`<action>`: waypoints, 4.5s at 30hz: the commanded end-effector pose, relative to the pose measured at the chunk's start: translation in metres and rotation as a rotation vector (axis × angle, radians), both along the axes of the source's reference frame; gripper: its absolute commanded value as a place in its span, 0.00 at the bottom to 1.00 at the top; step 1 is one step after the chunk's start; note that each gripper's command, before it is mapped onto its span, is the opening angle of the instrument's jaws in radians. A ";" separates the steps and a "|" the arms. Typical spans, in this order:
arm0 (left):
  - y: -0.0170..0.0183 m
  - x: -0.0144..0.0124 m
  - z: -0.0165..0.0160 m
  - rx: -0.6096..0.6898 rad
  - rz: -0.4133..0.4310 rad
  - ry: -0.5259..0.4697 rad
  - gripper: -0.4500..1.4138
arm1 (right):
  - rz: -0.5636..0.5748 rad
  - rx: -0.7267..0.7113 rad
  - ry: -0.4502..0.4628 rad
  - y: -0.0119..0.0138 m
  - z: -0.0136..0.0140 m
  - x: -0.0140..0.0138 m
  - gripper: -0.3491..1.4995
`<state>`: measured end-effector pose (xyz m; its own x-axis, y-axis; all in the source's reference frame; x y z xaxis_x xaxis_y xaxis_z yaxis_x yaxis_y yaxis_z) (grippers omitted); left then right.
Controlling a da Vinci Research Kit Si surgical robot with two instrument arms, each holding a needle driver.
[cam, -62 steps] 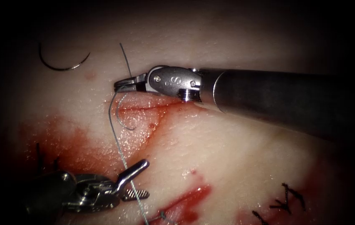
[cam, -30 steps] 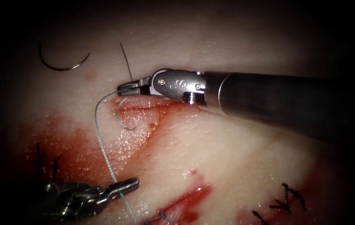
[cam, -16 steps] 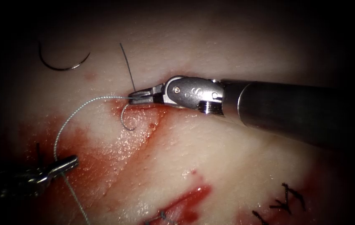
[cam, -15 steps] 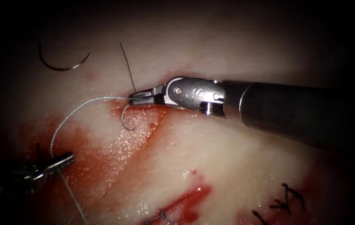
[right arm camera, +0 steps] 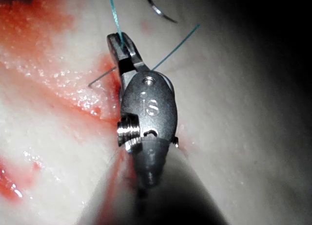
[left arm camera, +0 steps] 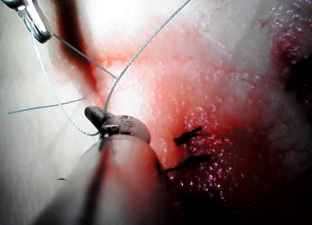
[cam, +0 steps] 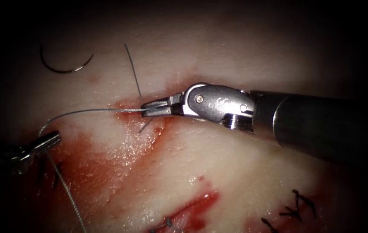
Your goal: Wound Closure
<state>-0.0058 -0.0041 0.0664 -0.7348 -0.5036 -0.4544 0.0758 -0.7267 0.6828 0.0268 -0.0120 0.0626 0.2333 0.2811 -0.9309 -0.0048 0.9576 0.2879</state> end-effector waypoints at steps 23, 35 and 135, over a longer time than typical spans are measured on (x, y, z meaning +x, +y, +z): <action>0.0005 -0.0001 0.0022 -0.018 0.024 0.022 0.00 | 0.139 0.053 0.043 0.0047 0.0059 -0.0046 0.00; 0.0010 -0.0022 0.0028 0.087 0.059 -0.060 0.00 | 0.176 0.079 0.105 0.0021 0.0134 0.0005 0.00; -0.0004 -0.0143 0.0087 0.478 0.208 -0.319 0.00 | 0.183 0.214 0.359 0.0018 0.0098 0.0105 0.94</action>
<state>-0.0198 -0.0053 0.0745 -0.4348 -0.3049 -0.8473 0.0977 -0.9514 0.2922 0.0363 -0.0107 0.0721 -0.1608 0.4836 -0.8604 -0.0402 0.8678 0.4952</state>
